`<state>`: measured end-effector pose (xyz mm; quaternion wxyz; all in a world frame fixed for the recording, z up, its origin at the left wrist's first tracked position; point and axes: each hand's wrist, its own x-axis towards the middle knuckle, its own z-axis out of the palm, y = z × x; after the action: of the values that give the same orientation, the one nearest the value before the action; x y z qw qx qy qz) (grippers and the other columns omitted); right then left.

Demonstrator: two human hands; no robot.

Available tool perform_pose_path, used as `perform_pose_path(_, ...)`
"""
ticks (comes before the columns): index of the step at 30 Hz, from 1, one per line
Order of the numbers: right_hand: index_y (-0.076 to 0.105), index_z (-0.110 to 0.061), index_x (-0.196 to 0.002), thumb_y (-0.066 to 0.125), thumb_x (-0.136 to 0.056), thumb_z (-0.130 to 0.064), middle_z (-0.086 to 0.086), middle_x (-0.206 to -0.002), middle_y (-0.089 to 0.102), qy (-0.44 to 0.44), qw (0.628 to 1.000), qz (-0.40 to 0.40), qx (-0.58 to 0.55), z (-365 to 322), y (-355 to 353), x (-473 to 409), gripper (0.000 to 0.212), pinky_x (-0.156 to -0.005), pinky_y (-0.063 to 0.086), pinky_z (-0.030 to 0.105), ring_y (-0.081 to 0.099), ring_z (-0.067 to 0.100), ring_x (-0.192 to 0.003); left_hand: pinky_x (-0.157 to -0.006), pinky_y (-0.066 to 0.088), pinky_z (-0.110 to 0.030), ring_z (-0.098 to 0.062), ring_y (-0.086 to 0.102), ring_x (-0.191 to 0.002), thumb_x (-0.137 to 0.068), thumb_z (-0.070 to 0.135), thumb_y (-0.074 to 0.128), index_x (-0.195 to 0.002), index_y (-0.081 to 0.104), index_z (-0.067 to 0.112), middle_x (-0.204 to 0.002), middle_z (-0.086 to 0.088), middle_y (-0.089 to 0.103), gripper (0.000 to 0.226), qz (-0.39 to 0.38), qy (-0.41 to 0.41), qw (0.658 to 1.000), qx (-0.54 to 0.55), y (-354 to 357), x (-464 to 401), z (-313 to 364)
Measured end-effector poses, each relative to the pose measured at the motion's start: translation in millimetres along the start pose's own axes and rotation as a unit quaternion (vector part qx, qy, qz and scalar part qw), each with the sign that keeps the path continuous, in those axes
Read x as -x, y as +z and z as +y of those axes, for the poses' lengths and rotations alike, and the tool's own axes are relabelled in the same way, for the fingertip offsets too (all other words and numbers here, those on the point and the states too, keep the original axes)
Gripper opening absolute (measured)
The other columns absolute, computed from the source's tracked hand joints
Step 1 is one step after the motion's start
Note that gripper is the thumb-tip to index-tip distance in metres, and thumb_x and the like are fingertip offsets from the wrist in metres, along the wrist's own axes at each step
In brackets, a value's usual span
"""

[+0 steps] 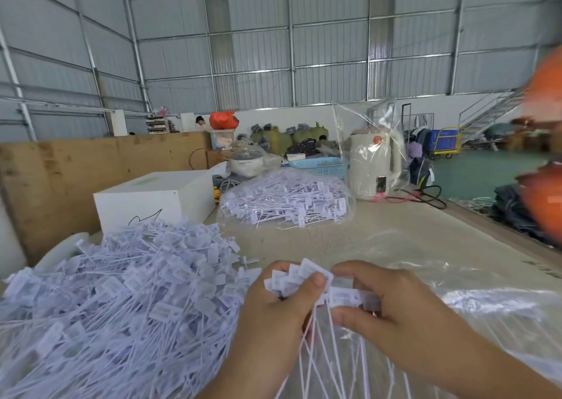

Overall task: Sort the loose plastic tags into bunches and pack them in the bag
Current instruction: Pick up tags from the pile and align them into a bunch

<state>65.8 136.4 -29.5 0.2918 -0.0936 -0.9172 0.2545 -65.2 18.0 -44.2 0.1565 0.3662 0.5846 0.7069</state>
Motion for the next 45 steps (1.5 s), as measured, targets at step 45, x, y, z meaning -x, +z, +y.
perform_pose_path(45, 0.03, -0.027, -0.062, 0.058, -0.089, -0.037, -0.005, -0.056, 0.033, -0.035, 0.966, 0.226, 0.124, -19.8, 4.6, -3.4, 0.04, -0.046, 0.031, 0.026, 0.038, 0.015, -0.051, -0.032, 0.034, -0.012, -0.01, 0.042, -0.027, -0.098, 0.01, 0.052, -0.062, 0.057, -0.001, -0.046, -0.007, 0.049, 0.038, 0.068, -0.218, 0.953, 0.201, -33.7, -32.3, -9.9)
